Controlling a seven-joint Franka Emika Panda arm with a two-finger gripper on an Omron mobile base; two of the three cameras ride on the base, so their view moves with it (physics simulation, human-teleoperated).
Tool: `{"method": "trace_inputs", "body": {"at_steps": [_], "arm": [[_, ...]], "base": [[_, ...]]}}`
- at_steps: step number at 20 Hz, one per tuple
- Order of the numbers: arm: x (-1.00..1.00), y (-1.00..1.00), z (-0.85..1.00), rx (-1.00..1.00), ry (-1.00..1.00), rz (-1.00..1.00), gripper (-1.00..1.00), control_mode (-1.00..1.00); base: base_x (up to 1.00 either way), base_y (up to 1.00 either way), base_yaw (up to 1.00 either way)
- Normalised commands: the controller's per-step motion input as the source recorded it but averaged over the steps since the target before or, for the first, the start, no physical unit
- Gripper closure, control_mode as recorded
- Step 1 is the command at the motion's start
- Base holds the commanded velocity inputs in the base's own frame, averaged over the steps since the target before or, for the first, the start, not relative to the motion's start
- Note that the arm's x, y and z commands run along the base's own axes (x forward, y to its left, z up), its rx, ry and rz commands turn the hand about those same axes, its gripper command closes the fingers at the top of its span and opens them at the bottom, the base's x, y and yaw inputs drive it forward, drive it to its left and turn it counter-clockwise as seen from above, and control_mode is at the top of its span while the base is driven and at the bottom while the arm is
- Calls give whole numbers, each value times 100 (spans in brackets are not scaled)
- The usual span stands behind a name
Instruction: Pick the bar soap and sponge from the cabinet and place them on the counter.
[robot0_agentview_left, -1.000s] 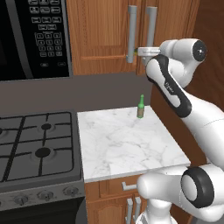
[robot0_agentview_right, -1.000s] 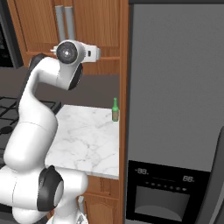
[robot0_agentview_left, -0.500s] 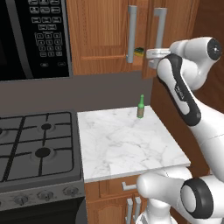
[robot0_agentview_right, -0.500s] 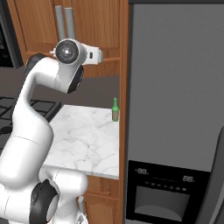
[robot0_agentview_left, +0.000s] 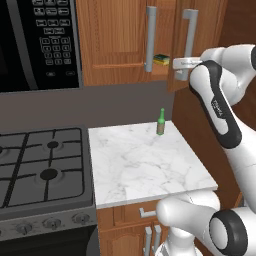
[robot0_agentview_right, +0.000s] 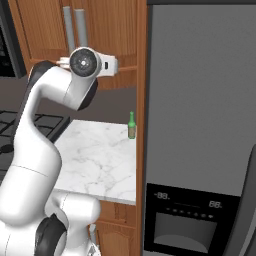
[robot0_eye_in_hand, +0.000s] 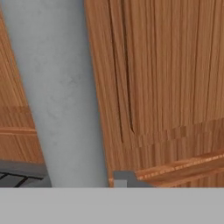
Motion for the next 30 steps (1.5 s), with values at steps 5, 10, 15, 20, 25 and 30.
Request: {"method": "trace_inputs", "body": {"at_steps": [5, 10, 15, 20, 25, 30], "arm": [[-25, -39, 0, 1, 0, 7, 100, -100], [-20, -27, 0, 2, 0, 5, 100, -100], [-5, 1, 0, 0, 0, 1, 100, -100], [-6, -1, 0, 0, 0, 0, 100, -100], [-20, -29, 0, 0, 0, 1, 100, -100], [-15, -14, 0, 0, 0, 1, 100, -100]], "base": [[0, 0, 0], [0, 0, 0], [0, 0, 0], [0, 0, 0], [0, 0, 0], [0, 0, 0]]}}
